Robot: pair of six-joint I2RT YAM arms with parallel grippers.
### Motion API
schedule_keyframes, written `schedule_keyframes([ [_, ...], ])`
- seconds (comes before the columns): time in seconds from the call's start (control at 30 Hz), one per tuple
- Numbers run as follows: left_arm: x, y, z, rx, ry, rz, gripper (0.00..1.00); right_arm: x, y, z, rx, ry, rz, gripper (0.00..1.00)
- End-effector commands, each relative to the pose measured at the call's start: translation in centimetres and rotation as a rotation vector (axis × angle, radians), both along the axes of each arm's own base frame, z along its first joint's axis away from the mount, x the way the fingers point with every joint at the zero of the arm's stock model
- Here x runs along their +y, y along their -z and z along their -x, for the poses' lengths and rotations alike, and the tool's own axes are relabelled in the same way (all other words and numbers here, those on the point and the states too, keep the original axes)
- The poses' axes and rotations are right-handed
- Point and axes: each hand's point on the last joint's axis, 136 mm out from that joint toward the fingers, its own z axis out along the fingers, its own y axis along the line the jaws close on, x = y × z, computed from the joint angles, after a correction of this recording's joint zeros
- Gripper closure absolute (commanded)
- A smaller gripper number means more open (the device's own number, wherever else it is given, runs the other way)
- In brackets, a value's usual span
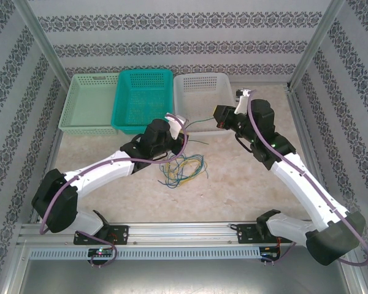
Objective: Untangle the cables
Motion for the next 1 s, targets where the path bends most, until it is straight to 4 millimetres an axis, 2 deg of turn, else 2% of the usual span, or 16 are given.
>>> schedule_keyframes([
  [0.0, 2.0, 0.1, -0.4, -0.013, -0.073, -0.124, 1.00, -0.6, -0.9, -0.8, 0.000, 0.028, -0.029, 1.00],
  [0.1, 1.8, 1.1, 0.1, 0.027, 0.001, -0.236, 1.00, 0.3, 0.4, -1.3, 0.058, -0.021, 0.025, 1.00],
  [0.2, 1.0, 3.0, 1.4, 0.143, 0.132, -0.356, 1.00, 1.5, 1.6, -1.7, 0.105, -0.078, 0.113, 1.00],
  [0.27, 0.5, 4.4, 2.1, 0.225, 0.195, -0.409, 1.00, 1.9, 1.6, -2.1, 0.108, -0.081, 0.141, 1.00],
  [0.33, -0.3, 5.1, 3.0, 0.265, 0.254, -0.417, 1.00, 2.0, 0.7, -2.7, 0.092, -0.076, 0.132, 1.00],
  [0.5, -1.5, 5.2, 4.5, 0.302, 0.355, -0.387, 1.00, 3.0, -1.5, -4.2, 0.074, -0.108, 0.148, 1.00],
  [0.63, -2.0, 4.9, 4.9, 0.308, 0.397, -0.380, 1.00, 4.0, -0.6, -5.3, 0.131, -0.149, 0.154, 1.00],
  [0.7, -2.5, 4.1, 4.8, 0.288, 0.405, -0.348, 1.00, 4.8, 0.2, -5.6, 0.161, -0.177, 0.139, 0.97],
  [0.73, -2.9, 3.5, 4.6, 0.272, 0.406, -0.322, 1.00, 5.0, 0.5, -5.8, 0.169, -0.184, 0.133, 0.91],
  [0.83, -3.8, 1.9, 3.7, 0.239, 0.382, -0.256, 1.00, 4.4, 0.5, -6.2, 0.137, -0.163, 0.140, 0.32],
  [0.87, -3.9, 1.3, 3.2, 0.231, 0.357, -0.238, 1.00, 3.6, 0.1, -6.3, 0.116, -0.130, 0.140, 0.23],
  [0.97, -3.4, -0.2, 1.0, 0.224, 0.227, -0.164, 1.00, 0.2, -0.7, -6.1, 0.075, -0.017, 0.145, 0.11],
])
